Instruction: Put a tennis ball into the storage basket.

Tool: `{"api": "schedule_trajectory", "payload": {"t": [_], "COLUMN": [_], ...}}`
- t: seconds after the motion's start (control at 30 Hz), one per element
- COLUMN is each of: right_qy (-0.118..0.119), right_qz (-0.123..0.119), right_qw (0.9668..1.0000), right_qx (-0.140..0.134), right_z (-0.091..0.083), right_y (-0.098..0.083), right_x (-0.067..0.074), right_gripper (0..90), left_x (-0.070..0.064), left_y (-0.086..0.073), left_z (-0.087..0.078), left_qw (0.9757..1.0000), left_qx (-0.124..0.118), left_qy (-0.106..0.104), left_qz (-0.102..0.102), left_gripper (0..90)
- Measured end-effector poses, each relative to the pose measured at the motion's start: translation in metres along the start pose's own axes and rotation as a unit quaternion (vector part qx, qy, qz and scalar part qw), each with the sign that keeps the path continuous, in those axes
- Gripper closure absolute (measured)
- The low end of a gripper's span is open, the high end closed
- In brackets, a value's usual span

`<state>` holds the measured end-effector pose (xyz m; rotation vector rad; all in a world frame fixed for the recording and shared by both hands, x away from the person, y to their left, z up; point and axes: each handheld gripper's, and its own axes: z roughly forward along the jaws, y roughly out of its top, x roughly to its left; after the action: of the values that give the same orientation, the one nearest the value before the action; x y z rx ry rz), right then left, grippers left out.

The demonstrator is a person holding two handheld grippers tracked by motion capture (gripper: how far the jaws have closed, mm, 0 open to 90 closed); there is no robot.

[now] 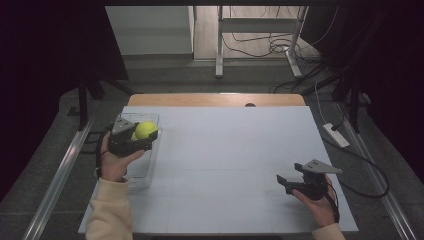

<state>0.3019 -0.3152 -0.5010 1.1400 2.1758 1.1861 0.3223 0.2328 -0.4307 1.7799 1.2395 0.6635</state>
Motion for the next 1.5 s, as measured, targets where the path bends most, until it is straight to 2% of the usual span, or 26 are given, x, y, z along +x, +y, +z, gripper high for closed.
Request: {"api": "schedule_trajectory", "payload": {"t": [0.37,0.5,0.6,0.9,1.17,1.5], "right_qy": [0.000,0.000,0.000,-0.002,-0.001,-0.001], "right_qz": [0.001,0.001,0.000,-0.001,0.001,0.001], "right_qw": [1.0000,1.0000,1.0000,1.0000,1.0000,1.0000], "right_qx": [-0.001,-0.001,-0.001,0.002,0.000,0.000], "right_z": [-0.001,-0.001,-0.001,0.000,0.000,-0.001], "right_y": [0.000,0.000,0.001,0.001,0.001,0.001], "right_x": [0.000,0.000,0.000,-0.001,-0.001,-0.001], "right_gripper": [15.3,15.3,15.3,15.3,15.3,15.3], "left_x": [0.021,0.029,0.033,0.056,0.065,0.066], "left_y": [-0.008,-0.011,-0.012,-0.021,-0.026,-0.030], "left_z": [-0.005,-0.009,-0.011,-0.022,-0.020,-0.010], "left_qw": [0.9994,0.9987,0.9984,0.9955,0.9936,0.9932], "left_qx": [0.005,0.007,0.006,0.006,0.011,0.031], "left_qy": [0.022,0.037,0.039,0.065,0.079,0.083], "left_qz": [-0.026,-0.034,-0.040,-0.068,-0.081,-0.076], "left_gripper": [27.3,27.3,27.3,27.3,27.3,27.3]}}
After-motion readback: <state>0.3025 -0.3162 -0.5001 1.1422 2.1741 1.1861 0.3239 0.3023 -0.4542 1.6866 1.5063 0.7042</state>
